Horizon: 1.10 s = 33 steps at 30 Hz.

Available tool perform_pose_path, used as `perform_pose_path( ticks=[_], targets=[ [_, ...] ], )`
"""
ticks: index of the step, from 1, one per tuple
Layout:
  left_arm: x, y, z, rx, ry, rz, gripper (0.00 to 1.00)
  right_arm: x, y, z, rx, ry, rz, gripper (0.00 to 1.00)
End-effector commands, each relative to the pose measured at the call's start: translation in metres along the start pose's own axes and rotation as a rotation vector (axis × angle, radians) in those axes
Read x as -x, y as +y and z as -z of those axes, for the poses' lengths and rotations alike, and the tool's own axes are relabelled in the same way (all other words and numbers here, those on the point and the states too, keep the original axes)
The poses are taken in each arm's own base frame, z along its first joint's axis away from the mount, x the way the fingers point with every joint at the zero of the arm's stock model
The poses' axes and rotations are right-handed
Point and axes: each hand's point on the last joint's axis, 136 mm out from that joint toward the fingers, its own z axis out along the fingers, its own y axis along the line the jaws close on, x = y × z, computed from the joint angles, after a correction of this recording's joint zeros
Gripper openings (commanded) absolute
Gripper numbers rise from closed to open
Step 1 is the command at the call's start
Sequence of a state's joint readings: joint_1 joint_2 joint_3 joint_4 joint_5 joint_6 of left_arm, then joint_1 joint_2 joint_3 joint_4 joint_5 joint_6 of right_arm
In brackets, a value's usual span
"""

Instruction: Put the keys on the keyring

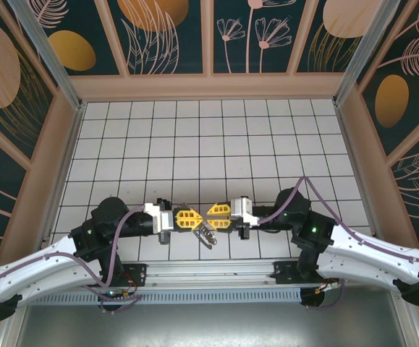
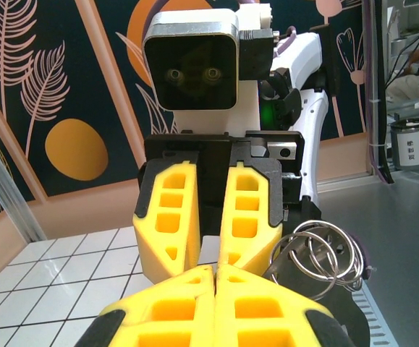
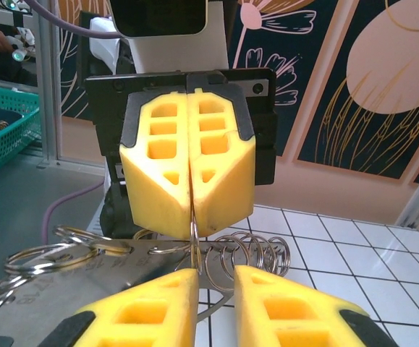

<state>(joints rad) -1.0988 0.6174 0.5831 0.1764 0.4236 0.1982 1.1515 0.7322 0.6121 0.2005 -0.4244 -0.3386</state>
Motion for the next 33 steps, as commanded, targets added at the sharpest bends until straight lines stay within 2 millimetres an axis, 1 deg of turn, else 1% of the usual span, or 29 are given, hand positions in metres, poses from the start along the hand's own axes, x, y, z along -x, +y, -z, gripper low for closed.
perform_pose_path(
  ticks=[1, 9, 25, 33],
  targets=[
    [0.0182, 0.0031, 0.0004, 0.007, -0.044, -0.037, 0.00, 0.0090, 0.0062, -0.0007, 0.045, -0.039, 0.003, 0.24],
    [0.0181, 0.0036, 0.0006, 0.009, -0.041, -0.036, 0.00, 0.0086, 0.0104, 0.0020, 0.061, -0.044, 0.001, 0.28],
    [0.0189, 0.0037, -0.0002, 0.007, -0.037, -0.036, 0.00, 0.0092, 0.0134, -0.0006, 0.086, -0.049, -0.003, 0.30],
    [0.0134, 0.0055, -0.0060, 0.003, -0.008, -0.030, 0.00, 0.0121, 0.0138, -0.0043, 0.102, -0.058, -0.004, 0.30]
  ],
)
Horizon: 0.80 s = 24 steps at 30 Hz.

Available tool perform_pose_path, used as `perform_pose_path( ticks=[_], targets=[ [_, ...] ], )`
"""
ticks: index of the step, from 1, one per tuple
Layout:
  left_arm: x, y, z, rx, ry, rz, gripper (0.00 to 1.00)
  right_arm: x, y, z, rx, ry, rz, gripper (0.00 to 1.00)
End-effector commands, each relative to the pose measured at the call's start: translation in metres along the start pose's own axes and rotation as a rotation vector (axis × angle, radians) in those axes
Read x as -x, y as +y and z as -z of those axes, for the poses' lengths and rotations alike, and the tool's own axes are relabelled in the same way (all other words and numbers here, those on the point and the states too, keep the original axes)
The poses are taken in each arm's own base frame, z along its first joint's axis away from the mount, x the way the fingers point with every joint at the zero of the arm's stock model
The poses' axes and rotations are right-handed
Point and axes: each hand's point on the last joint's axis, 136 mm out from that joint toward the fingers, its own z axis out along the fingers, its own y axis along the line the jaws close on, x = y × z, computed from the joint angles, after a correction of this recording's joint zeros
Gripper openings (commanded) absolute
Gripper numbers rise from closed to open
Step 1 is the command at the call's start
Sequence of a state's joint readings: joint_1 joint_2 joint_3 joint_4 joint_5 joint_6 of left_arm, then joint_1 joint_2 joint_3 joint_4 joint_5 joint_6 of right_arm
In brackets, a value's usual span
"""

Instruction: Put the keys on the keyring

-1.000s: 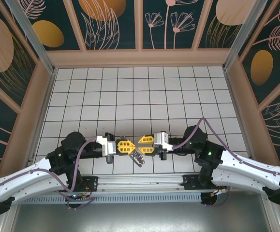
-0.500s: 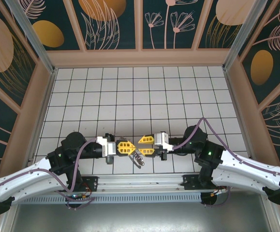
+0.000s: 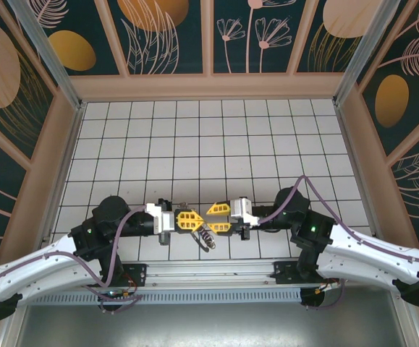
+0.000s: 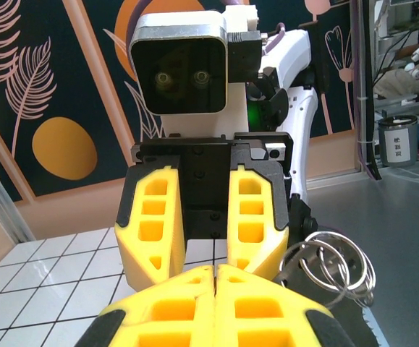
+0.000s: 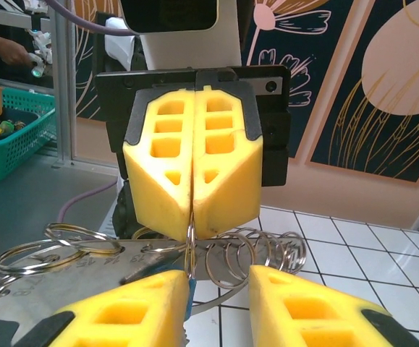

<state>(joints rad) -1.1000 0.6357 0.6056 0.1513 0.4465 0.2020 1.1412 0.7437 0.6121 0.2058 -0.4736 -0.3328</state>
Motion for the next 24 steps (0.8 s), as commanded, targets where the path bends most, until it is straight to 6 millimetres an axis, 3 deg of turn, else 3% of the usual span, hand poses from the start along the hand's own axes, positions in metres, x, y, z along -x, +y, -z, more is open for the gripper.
perform_pose_path(
  ticks=[1, 15, 18, 24],
  targets=[
    [0.013, 0.009, -0.003, 0.031, -0.022, -0.037, 0.00, 0.012, 0.009, -0.004, 0.066, -0.053, 0.004, 0.30],
    [0.006, 0.012, -0.005, 0.045, 0.000, -0.033, 0.00, 0.016, 0.009, -0.005, 0.067, -0.075, 0.008, 0.26],
    [0.007, 0.012, -0.005, 0.047, -0.003, -0.034, 0.00, 0.014, 0.007, -0.005, 0.055, -0.072, 0.007, 0.21],
    [0.017, 0.009, 0.001, 0.039, -0.038, -0.045, 0.00, 0.006, -0.002, -0.003, -0.002, -0.043, -0.003, 0.19]
  ],
)
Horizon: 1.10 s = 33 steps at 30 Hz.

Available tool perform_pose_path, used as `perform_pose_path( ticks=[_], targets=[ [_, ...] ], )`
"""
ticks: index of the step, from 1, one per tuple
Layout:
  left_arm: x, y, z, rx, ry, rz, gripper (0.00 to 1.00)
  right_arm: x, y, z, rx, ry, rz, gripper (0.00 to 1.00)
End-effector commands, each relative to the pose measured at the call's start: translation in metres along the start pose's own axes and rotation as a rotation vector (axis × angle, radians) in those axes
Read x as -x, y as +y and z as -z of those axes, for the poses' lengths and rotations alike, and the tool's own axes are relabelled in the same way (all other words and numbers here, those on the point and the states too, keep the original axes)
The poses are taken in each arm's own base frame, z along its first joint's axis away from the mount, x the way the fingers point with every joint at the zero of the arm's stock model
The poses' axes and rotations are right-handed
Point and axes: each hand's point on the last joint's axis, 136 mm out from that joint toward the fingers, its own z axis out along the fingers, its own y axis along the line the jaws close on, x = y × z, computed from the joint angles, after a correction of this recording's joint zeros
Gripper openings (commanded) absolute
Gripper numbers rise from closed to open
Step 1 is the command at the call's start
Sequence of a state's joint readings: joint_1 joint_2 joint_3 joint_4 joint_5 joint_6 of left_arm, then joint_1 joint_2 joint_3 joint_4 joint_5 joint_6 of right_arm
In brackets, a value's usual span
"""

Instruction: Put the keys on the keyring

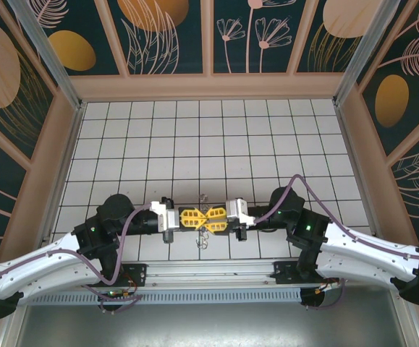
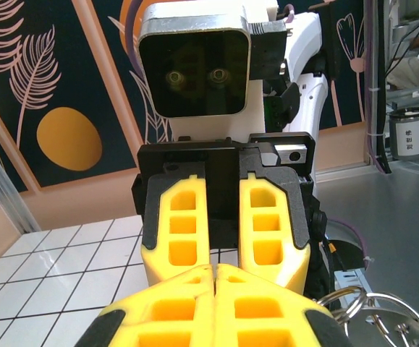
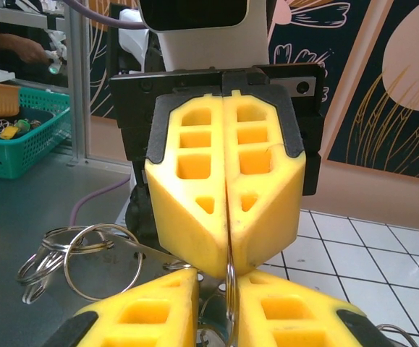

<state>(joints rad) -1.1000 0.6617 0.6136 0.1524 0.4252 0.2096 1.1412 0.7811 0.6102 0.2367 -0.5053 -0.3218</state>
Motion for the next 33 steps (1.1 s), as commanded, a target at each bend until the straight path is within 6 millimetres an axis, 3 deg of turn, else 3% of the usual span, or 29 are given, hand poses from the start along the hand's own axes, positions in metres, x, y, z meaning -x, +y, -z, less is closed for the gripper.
perform_pose_path(
  ticks=[1, 13, 20, 26, 33],
  targets=[
    [0.023, 0.003, 0.007, 0.020, -0.063, -0.046, 0.00, 0.010, -0.006, 0.005, -0.042, -0.043, 0.012, 0.19],
    [0.022, 0.002, 0.005, 0.014, -0.065, -0.040, 0.00, 0.011, -0.021, 0.006, -0.108, -0.052, 0.017, 0.00],
    [0.007, 0.016, 0.004, 0.089, 0.019, -0.008, 0.00, 0.012, -0.033, 0.012, -0.195, -0.029, 0.055, 0.00],
    [-0.022, 0.041, 0.013, 0.244, 0.196, 0.040, 0.22, 0.002, -0.044, 0.012, -0.300, 0.093, 0.153, 0.00],
    [-0.027, 0.050, 0.022, 0.291, 0.313, 0.028, 0.28, -0.016, -0.049, -0.005, -0.382, 0.271, 0.255, 0.00]
  ],
)
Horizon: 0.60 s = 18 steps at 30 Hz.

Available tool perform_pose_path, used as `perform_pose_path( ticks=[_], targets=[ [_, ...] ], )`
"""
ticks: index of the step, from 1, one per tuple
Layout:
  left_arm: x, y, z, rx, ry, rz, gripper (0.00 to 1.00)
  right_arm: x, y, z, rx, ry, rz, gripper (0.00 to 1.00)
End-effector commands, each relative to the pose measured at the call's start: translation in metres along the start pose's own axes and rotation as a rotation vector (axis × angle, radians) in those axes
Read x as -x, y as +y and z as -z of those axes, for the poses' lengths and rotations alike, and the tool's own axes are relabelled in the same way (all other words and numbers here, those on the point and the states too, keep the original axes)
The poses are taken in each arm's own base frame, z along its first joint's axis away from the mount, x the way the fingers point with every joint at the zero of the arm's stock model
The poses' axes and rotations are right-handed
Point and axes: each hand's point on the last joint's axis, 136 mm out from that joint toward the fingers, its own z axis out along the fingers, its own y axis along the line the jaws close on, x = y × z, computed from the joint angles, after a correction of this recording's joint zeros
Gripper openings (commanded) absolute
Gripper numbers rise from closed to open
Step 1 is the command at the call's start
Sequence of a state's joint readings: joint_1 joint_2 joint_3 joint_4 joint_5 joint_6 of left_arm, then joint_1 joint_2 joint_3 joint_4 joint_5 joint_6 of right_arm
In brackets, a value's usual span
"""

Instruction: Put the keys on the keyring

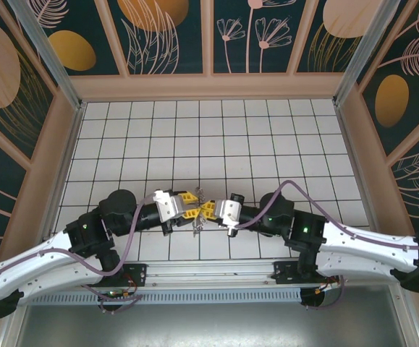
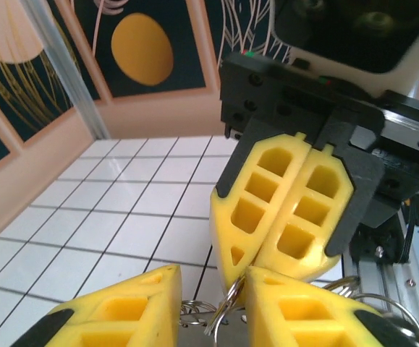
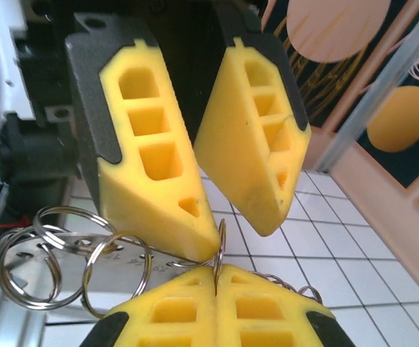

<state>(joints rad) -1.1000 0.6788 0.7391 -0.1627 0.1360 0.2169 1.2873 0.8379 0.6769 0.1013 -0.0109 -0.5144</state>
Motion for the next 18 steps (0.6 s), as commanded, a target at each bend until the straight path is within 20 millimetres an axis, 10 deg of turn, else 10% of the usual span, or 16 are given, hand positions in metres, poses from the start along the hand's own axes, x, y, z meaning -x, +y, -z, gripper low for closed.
perform_pose_path(
  ticks=[1, 18],
  targets=[
    [0.001, 0.011, 0.005, 0.050, 0.062, -0.031, 0.27, 0.008, -0.013, 0.000, -0.094, 0.043, 0.085, 0.00],
    [-0.021, -0.003, 0.000, -0.047, 0.203, -0.069, 0.26, 0.025, 0.016, 0.007, 0.090, 0.007, 0.091, 0.00]
  ],
)
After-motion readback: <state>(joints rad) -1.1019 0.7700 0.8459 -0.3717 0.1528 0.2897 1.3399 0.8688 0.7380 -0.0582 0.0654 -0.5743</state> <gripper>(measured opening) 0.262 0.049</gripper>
